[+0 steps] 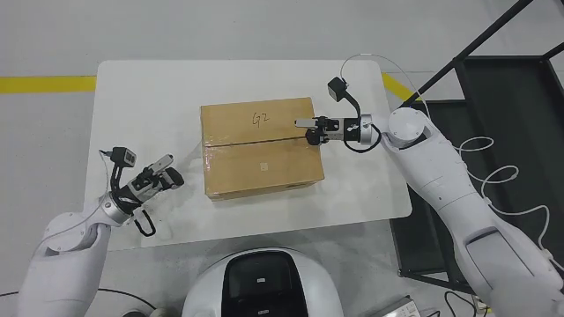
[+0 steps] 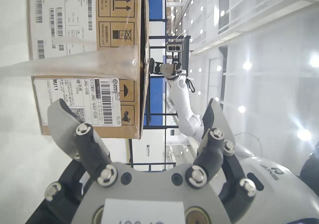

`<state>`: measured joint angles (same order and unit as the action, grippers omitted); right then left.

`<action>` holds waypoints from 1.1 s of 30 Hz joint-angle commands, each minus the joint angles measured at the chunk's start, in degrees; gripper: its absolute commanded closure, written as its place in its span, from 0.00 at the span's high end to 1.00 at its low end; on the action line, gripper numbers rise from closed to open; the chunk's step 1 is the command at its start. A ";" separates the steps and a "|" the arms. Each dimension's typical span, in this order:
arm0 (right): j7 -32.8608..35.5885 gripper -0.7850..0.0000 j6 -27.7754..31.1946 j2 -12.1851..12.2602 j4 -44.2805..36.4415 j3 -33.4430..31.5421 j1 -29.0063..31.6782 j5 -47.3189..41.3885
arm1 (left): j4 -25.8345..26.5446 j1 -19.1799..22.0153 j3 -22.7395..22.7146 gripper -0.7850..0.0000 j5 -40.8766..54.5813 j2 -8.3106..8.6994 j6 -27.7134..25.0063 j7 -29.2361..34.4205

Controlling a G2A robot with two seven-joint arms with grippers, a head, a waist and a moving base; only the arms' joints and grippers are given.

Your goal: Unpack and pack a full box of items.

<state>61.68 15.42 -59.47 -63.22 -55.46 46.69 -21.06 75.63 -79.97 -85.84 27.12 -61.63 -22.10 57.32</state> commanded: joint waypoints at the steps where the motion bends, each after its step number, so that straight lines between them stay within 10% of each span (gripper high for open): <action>1: 0.00 1.00 0.00 0.00 0.00 0.00 0.00 0.00 | -0.04 0.03 -0.02 1.00 -0.01 0.00 0.08 -0.09; 16: 0.00 1.00 0.00 0.00 0.00 0.00 0.00 0.00 | -0.22 -0.04 -0.10 1.00 0.06 -0.02 0.56 -0.99; 27: 0.00 1.00 0.00 0.00 0.00 0.00 0.00 0.00 | 15.83 -11.81 -0.83 1.00 5.05 -0.83 21.43 -25.60; 33: 0.00 1.00 0.00 0.00 0.00 0.00 0.00 0.00 | 19.20 -13.26 -1.76 1.00 9.45 -1.34 22.85 -31.81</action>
<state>61.68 15.42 -59.47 -63.22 -55.46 46.69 -21.06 94.88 -93.46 -87.74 35.65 -62.87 1.05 25.63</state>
